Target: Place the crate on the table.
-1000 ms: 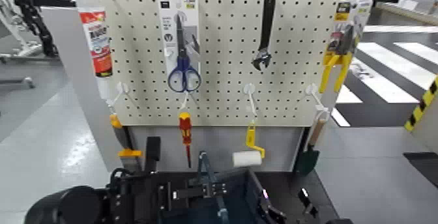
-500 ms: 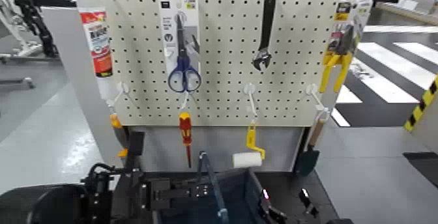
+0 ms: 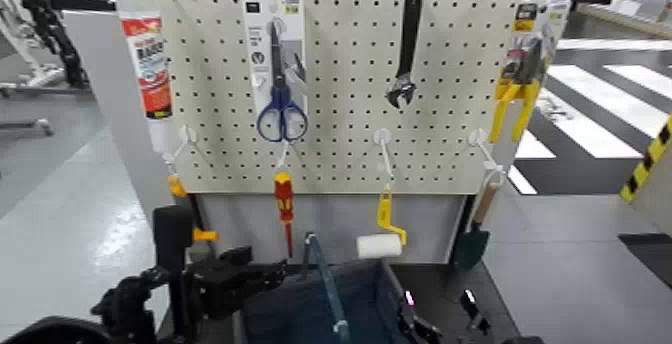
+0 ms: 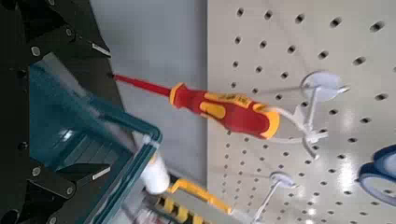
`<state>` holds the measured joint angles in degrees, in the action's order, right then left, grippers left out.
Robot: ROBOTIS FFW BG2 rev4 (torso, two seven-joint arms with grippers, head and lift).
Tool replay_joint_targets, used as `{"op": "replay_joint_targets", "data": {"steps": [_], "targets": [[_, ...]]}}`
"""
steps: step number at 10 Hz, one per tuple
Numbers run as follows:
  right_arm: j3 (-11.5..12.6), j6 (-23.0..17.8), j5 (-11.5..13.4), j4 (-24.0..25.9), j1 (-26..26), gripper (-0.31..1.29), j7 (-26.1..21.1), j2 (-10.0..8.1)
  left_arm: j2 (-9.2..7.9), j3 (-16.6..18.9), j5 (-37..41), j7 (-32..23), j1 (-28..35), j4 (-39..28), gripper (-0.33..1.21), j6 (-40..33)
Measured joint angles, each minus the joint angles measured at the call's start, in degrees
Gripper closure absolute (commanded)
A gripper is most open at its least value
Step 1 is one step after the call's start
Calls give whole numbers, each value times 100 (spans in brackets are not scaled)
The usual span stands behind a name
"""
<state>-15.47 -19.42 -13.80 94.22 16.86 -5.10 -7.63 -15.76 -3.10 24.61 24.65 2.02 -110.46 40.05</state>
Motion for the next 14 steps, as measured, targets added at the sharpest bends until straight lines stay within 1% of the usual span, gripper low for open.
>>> {"op": "replay_joint_targets", "data": {"steps": [3,4,5,6,7,10,11,13,14], "targets": [[21,-9,10,25,19,14,3,-9,193,-1,-484,-526,578,29,41,-1729],[31,-9,20,34,30,15,1,-9,289,13,-632,-878,830,84,41,-2324],[43,-9,27,46,42,14,1,-10,454,27,-690,-1205,1066,193,41,-2916],[50,-6,33,58,52,15,4,-12,610,59,-786,-1294,1191,277,40,-3341],[56,3,40,70,61,15,3,-17,686,86,-988,-1319,1254,306,40,-3589],[97,20,74,125,117,15,1,-10,779,26,-1390,-1741,1537,372,41,-4178],[110,26,83,139,134,15,0,-4,786,-12,-1516,-1948,1619,373,41,-4374],[127,37,88,158,152,15,0,5,750,-146,-1696,-2341,1750,352,41,-4642],[142,42,88,165,159,15,0,9,738,-173,-1711,-2359,1771,343,41,-4662]]}}
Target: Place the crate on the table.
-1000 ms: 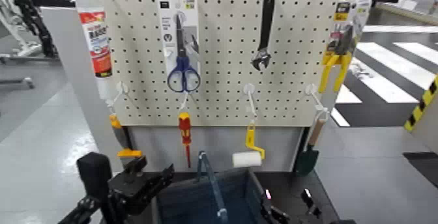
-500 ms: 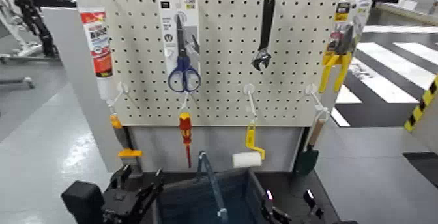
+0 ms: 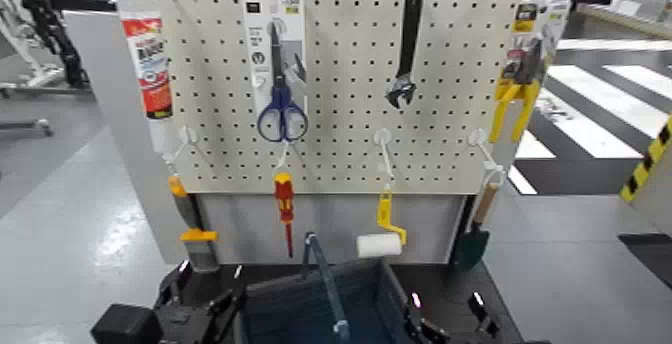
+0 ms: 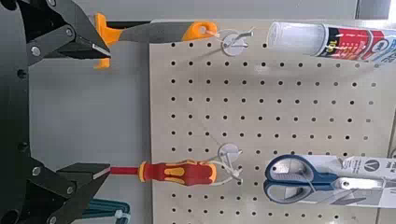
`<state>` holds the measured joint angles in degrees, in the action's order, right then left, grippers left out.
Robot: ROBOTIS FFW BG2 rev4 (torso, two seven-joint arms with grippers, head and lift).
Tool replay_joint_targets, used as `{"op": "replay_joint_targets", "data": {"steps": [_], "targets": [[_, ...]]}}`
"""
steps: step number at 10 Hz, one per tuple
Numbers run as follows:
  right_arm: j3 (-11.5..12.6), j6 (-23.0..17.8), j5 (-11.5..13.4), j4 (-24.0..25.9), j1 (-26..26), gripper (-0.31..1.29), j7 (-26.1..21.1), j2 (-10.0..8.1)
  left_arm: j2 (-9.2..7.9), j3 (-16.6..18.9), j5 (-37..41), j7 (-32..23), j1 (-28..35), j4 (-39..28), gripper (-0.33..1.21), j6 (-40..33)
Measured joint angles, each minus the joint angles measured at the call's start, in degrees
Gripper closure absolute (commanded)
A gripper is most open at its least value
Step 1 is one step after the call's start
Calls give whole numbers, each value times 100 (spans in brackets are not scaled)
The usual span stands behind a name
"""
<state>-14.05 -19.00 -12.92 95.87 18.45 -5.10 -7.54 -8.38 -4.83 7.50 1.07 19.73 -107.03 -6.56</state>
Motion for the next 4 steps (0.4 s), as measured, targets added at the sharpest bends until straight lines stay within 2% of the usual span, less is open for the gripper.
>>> {"op": "replay_joint_targets", "data": {"steps": [4], "targets": [[19,-7,8,0,17,14,0,28,2,-29,-98,-90,23,-2,41,-91]]}}
